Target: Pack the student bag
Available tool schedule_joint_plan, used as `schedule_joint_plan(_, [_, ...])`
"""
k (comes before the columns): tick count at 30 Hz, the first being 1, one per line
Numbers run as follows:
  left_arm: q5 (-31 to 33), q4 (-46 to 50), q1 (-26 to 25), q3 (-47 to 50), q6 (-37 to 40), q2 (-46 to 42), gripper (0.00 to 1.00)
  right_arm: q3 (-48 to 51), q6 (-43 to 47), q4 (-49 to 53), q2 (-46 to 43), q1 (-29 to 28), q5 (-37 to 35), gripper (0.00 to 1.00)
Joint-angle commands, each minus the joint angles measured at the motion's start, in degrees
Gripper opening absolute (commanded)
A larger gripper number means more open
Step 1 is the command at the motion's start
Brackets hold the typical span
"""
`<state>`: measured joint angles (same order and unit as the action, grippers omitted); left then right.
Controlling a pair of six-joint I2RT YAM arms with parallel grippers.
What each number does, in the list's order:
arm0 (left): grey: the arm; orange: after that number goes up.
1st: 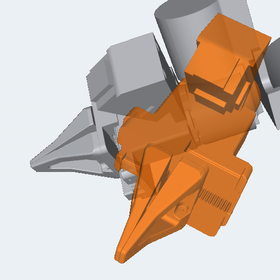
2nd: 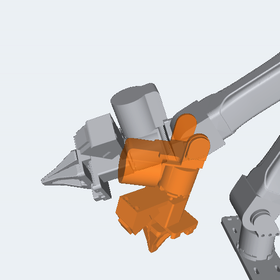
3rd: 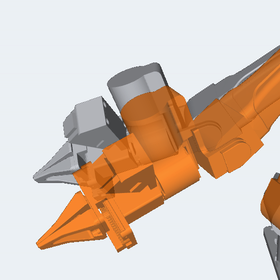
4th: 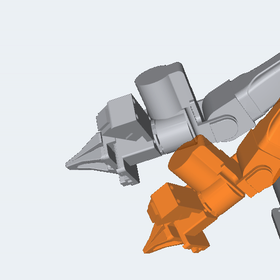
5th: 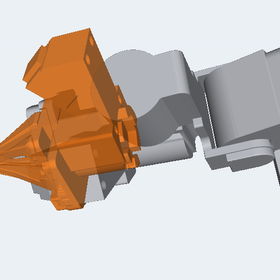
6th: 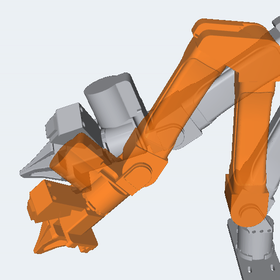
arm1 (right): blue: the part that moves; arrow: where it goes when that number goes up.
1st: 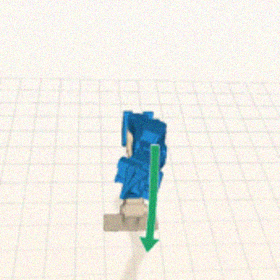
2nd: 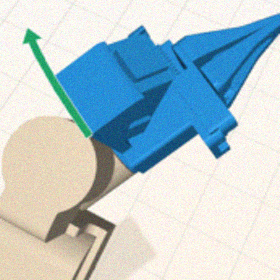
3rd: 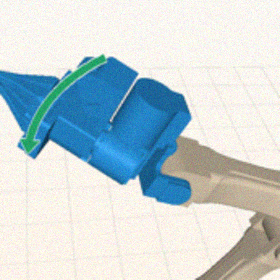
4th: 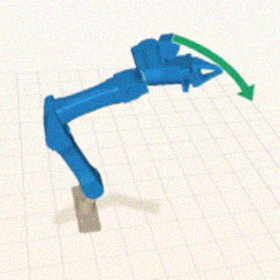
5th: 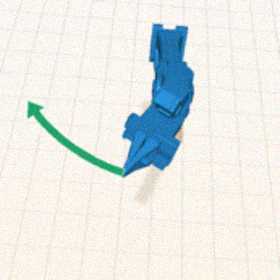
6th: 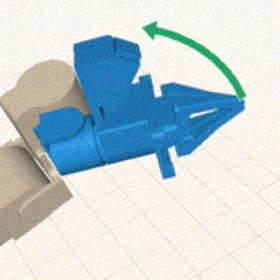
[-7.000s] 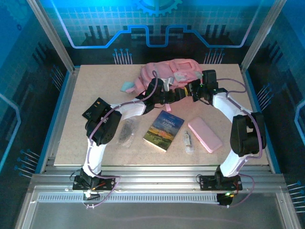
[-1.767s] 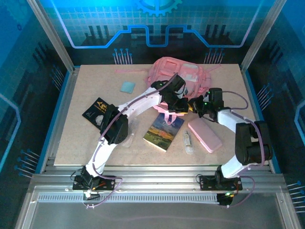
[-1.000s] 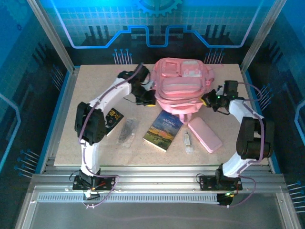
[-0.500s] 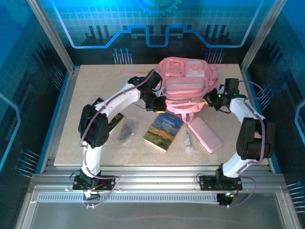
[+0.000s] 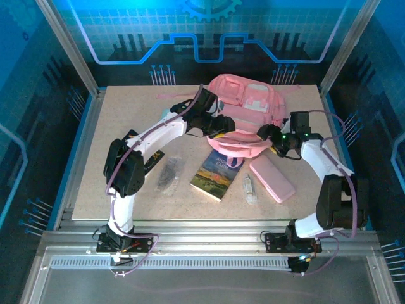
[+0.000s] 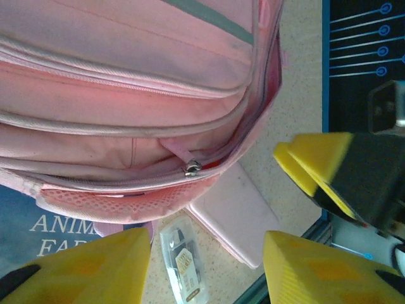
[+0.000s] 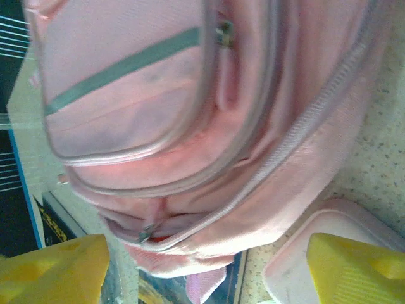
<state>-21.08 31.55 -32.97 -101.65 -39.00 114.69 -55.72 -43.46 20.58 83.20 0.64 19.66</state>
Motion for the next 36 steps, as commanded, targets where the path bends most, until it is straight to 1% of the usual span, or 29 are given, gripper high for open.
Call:
schedule_joint_plan(1, [2.1,-1.8,-0.2,2.0,-2.5,-0.5,0.51,-3.4,2.9,1.2,-1.2,-2.7,-0.1,0.82])
schedule_joint_plan(4, [3.6,-4.4,-0.2,4.2,-2.6,-0.3,0.51,-6.1,2.7,-0.5,1.0,-6.0,1.0,0.82])
schedule_joint_plan(5, [3.5,-5.7,-0.2,5.0,-2.6,-0.3,0.5,-7.0,2.3,-1.6,2.5,-7.1,1.2,0.82])
schedule_joint_plan(7, [2.2,-8.3,-0.3,6.5,-2.6,0.4,0.44,-8.3,1.0,-3.4,5.6,-8.3,2.3,0.81])
schedule_joint_plan(9, [1.5,-9.1,-0.3,7.8,-2.7,1.4,0.35,-10.0,-0.3,-4.7,9.2,-9.1,3.1,0.8])
schedule_joint_plan(11, [1.7,-9.1,-0.3,9.3,-2.7,2.1,0.29,-11.0,-1.0,-5.3,12.0,-9.4,3.0,0.8])
schedule_joint_plan(16, [2.5,-11.2,-0.2,14.3,-3.3,4.0,0.18,-11.3,-2.2,-5.0,17.4,-9.9,2.7,0.79])
schedule_joint_plan(18, [2.4,-11.4,-0.2,15.3,-3.8,5.5,0.16,-10.9,-3.2,-5.5,19.0,-10.3,4.2,0.79])
schedule_joint_plan(22, [1.1,-10.8,-0.3,16.9,-4.5,7.8,0.09,-10.6,-6.3,-6.4,20.4,-12.0,6.7,0.79])
schedule_joint_plan(26, [1.7,-10.6,-0.6,19.6,-3.6,6.9,0.06,-10.1,-13.0,-11.5,20.2,-14.1,12.8,0.79])
schedule_joint_plan(28, [2.2,-10.9,-0.4,20.6,-3.5,6.7,0.05,-10.2,-15.1,-12.6,19.8,-15.8,14.6,0.79])
schedule_joint_plan(32, [2.6,-11.9,-0.5,21.4,-4.4,6.4,0.05,-9.8,-17.1,-12.6,18.5,-18.1,16.1,0.79])
schedule_joint_plan(34, [2.8,-12.1,-0.5,21.4,-4.6,6.2,0.05,-9.1,-17.2,-12.6,17.0,-18.0,15.8,0.79])
schedule_joint_plan(36, [2.9,-11.7,-0.4,21.1,-4.3,6.1,0.05,-9.4,-15.8,-10.2,14.6,-17.4,14.1,0.79])
